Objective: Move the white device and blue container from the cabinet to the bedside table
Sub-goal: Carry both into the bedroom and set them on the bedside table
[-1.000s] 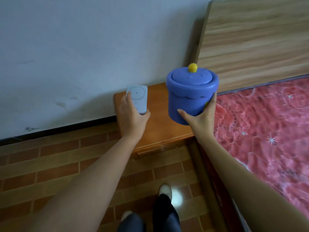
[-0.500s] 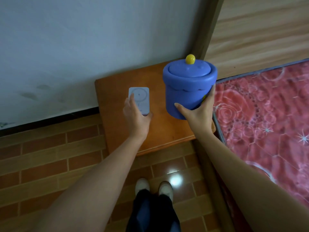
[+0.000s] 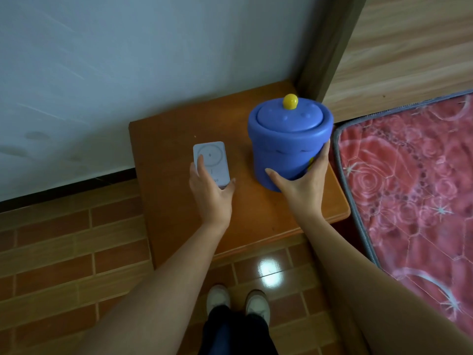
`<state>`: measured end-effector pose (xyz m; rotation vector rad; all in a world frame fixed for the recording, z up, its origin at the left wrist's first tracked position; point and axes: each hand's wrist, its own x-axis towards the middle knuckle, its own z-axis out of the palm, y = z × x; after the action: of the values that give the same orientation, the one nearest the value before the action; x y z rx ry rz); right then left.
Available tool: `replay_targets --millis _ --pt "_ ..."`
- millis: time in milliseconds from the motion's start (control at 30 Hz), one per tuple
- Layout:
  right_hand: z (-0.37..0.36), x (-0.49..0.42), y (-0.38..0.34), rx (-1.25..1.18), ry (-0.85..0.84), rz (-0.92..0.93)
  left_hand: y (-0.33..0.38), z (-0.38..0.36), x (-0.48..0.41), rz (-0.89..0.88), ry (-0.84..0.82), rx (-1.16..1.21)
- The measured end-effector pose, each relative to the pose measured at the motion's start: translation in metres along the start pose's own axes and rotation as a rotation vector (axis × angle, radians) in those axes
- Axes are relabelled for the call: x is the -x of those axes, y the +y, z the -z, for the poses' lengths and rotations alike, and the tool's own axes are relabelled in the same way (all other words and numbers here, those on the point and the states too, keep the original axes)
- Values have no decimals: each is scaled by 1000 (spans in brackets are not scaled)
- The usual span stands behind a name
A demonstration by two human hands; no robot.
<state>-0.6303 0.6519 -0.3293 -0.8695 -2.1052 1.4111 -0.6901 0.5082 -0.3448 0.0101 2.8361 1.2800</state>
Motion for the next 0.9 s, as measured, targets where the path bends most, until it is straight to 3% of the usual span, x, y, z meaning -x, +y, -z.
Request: replay_targets --millis 567,900 --pt "-20 -11 31 -51 -11 2 -26 -36 1 48 38 56" --pt "-24 -13 44 -55 -8 -14 -32 -37 0 12 33 -115"
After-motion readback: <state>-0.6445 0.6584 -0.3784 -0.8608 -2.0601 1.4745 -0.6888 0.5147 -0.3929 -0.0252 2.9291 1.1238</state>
